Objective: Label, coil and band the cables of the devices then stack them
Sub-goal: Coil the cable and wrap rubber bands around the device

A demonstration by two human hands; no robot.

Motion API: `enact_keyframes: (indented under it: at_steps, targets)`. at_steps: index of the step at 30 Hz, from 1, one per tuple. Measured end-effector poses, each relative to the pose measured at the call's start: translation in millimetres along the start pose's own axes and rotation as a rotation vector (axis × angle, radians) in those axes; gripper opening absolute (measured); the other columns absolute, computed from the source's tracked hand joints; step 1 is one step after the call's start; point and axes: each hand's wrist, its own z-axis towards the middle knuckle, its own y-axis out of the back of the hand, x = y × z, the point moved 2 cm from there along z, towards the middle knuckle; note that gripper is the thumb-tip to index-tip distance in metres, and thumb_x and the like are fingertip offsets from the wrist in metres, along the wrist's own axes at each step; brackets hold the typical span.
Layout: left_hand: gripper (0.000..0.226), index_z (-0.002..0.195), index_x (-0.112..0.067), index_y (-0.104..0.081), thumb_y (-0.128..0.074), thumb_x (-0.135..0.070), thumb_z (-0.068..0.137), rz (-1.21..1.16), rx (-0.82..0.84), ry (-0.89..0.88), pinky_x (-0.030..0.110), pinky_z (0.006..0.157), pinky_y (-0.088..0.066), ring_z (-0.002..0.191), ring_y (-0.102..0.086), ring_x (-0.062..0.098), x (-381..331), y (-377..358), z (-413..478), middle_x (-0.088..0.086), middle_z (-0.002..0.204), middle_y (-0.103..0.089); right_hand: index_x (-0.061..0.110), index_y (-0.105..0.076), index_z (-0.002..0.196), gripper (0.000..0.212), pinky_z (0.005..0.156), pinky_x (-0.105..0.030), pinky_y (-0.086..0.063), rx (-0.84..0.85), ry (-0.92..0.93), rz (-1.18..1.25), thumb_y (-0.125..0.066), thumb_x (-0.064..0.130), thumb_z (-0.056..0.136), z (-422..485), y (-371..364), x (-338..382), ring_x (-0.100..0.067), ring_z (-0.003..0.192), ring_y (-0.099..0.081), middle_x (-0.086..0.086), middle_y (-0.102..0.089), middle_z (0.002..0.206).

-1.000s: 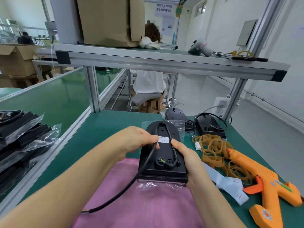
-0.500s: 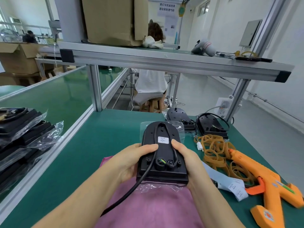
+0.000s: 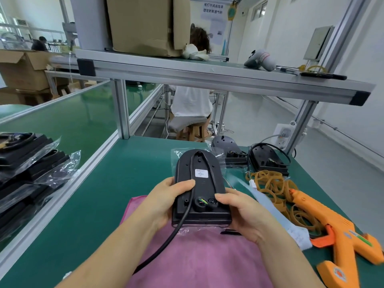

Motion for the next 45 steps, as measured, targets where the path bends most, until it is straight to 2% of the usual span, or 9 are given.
enact_keyframes:
  at_steps: [5,9,12,16,22,29,34,42,45]
  targets:
    - [0.025,0.108,-0.004,-0.062,-0.07,-0.01,0.085,0.001,-0.016,-0.034,0.031,0.059,-0.058,0.073,-0.073,0.025,1,1,1,0.013,0.092,-0.076,0.007,-0.063,0.112,0.028,0.07,-0.035,-0.054,-0.085,-0.01,-0.011,-0.054,0.005,0.086,3,-3,-3,-0.025,0.083,-0.065,-0.011,-0.071,0.097]
    - [0.025,0.109,-0.003,-0.061,-0.068,-0.011,0.086,-0.052,-0.038,-0.016,0.032,0.058,-0.058,0.071,-0.073,0.025,4,4,3,0.015,0.091,-0.075,0.02,-0.048,0.135,0.048,0.078,-0.031,-0.052,-0.166,0.063,-0.234,-0.062,0.025,0.089,0,-5,0,-0.016,0.098,-0.064,-0.004,-0.064,0.123]
    - [0.027,0.11,-0.001,-0.061,-0.068,-0.012,0.086,-0.106,-0.057,-0.007,0.033,0.057,-0.058,0.069,-0.072,0.026,2,6,6,0.016,0.09,-0.075,0.04,-0.039,0.134,0.056,0.104,-0.027,-0.037,-0.391,0.512,-0.538,-0.067,0.035,0.085,-14,-11,4,-0.004,0.128,-0.042,0.015,-0.042,0.14]
    - [0.023,0.106,0.0,-0.062,-0.067,-0.014,0.087,-0.142,-0.008,-0.019,0.029,0.054,-0.055,0.062,-0.069,0.023,-2,2,9,0.013,0.077,-0.072,0.036,-0.062,0.112,0.043,0.113,-0.034,-0.028,-0.251,1.241,-1.217,-0.062,0.012,0.076,-32,-48,-8,-0.019,0.138,-0.035,0.006,-0.048,0.139]
    - [0.025,0.106,0.0,-0.06,-0.068,-0.014,0.086,-0.162,-0.023,-0.013,0.029,0.05,-0.054,0.061,-0.068,0.024,-1,3,10,0.016,0.08,-0.072,0.024,-0.074,0.077,0.006,0.098,-0.044,-0.046,-0.308,1.441,-1.454,-0.069,0.026,0.078,-34,-61,-25,-0.019,0.122,-0.049,0.003,-0.071,0.104]
    - [0.016,0.1,-0.006,-0.063,-0.067,-0.014,0.086,-0.163,-0.064,-0.056,0.032,0.053,-0.057,0.065,-0.072,0.023,-3,15,14,0.012,0.081,-0.075,0.026,-0.069,0.104,0.024,0.102,-0.028,-0.039,-0.256,1.144,-0.72,-0.052,0.04,0.094,-40,-37,-29,-0.022,0.121,-0.051,0.004,-0.065,0.112]
    - [0.034,0.115,-0.008,-0.061,-0.07,-0.016,0.084,-0.171,-0.064,-0.075,0.033,0.059,-0.058,0.075,-0.074,0.024,-5,22,13,0.012,0.097,-0.076,0.031,-0.074,0.095,0.019,0.082,-0.026,-0.044,-0.508,0.511,-0.001,-0.056,0.033,0.092,-31,-15,-35,-0.012,0.094,-0.062,0.011,-0.072,0.095]
    - [0.061,0.12,-0.013,-0.057,-0.084,-0.02,0.066,-0.076,-0.001,-0.23,0.035,0.067,-0.059,0.092,-0.073,0.029,3,22,7,0.011,0.107,-0.074,0.003,-0.065,0.075,0.018,0.071,-0.03,-0.041,-0.594,0.289,-0.108,-0.064,0.017,0.085,-24,3,-15,-0.015,0.078,-0.056,0.001,-0.064,0.069]
    - [0.059,0.119,-0.017,-0.057,-0.083,-0.019,0.067,-0.067,0.003,-0.253,0.035,0.069,-0.059,0.094,-0.072,0.029,2,21,4,0.009,0.107,-0.074,0.011,-0.062,0.063,0.024,0.068,-0.028,-0.039,-0.586,0.321,-0.248,-0.064,0.019,0.086,-28,0,-4,-0.006,0.066,-0.052,0.007,-0.059,0.06]
